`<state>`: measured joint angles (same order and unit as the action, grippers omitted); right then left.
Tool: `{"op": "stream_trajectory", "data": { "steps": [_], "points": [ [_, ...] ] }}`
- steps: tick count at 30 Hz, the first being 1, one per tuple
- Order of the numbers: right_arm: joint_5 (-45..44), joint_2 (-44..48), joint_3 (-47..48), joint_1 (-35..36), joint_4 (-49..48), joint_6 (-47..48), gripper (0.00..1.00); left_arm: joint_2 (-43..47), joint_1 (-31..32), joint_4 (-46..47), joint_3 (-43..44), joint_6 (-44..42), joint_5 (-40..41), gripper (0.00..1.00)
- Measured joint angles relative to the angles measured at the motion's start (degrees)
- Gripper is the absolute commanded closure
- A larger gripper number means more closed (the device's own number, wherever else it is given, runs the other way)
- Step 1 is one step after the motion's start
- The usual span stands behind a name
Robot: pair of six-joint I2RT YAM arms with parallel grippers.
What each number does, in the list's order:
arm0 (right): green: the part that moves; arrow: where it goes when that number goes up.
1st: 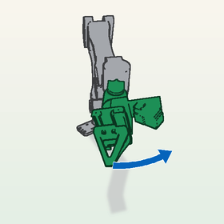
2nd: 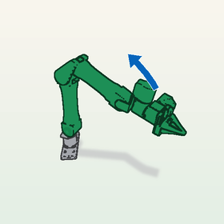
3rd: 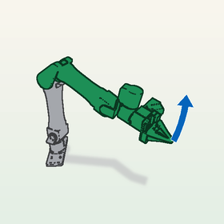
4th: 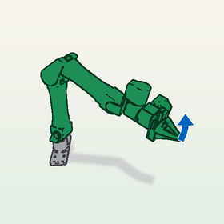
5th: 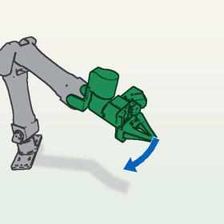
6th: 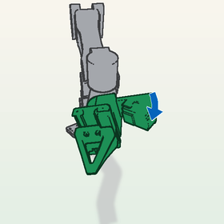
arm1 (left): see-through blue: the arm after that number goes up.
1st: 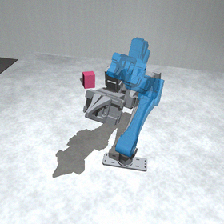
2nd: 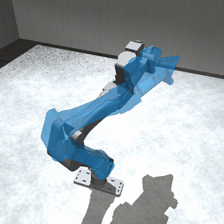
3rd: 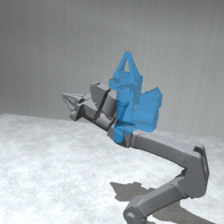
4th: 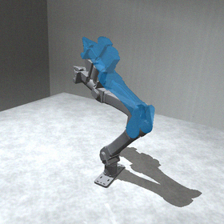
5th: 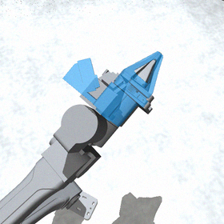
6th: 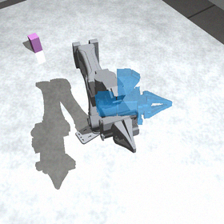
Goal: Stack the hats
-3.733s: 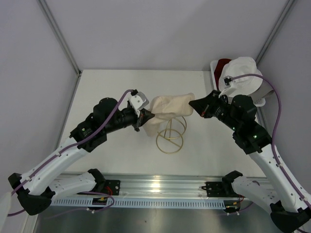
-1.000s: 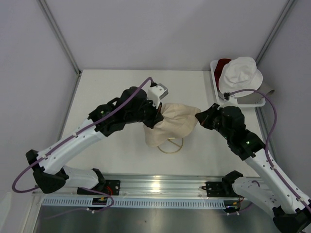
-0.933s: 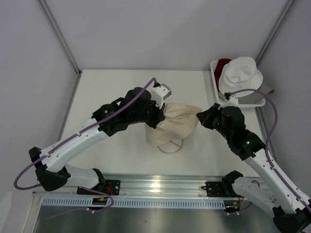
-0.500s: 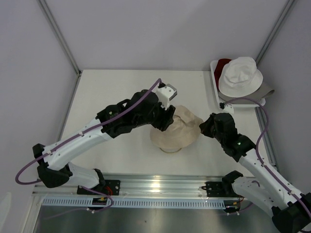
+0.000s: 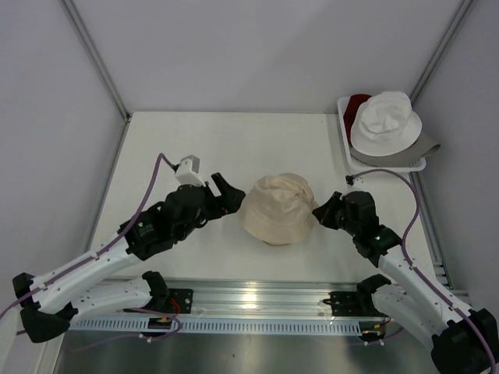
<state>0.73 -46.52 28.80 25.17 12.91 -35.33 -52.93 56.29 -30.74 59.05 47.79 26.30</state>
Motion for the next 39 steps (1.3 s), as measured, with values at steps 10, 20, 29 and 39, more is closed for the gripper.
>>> {"op": "stream_trajectory", "data": {
  "steps": [10, 20, 29, 39],
  "points": [
    [2.69, 2.12, -1.2, -0.02, -2.1, -0.35, 1.0, 3.96, -4.09, 13.57, -21.99, 24.63, -4.13, 0.18],
    [2.71, 3.91, -1.75, 0.0, -2.67, -1.14, 1.0, 2.21, -3.63, 22.21, -25.62, 34.29, -6.21, 0.2],
    [1.75, 3.82, -1.75, 0.0, -2.8, -1.11, 0.98, 1.4, -3.06, 19.3, -26.69, 39.01, -6.23, 0.24],
    [1.75, -0.48, -1.64, -0.11, -3.72, 0.07, 0.88, -2.89, 0.02, 25.05, -28.48, 27.96, -7.54, 0.32]
  ]
}}
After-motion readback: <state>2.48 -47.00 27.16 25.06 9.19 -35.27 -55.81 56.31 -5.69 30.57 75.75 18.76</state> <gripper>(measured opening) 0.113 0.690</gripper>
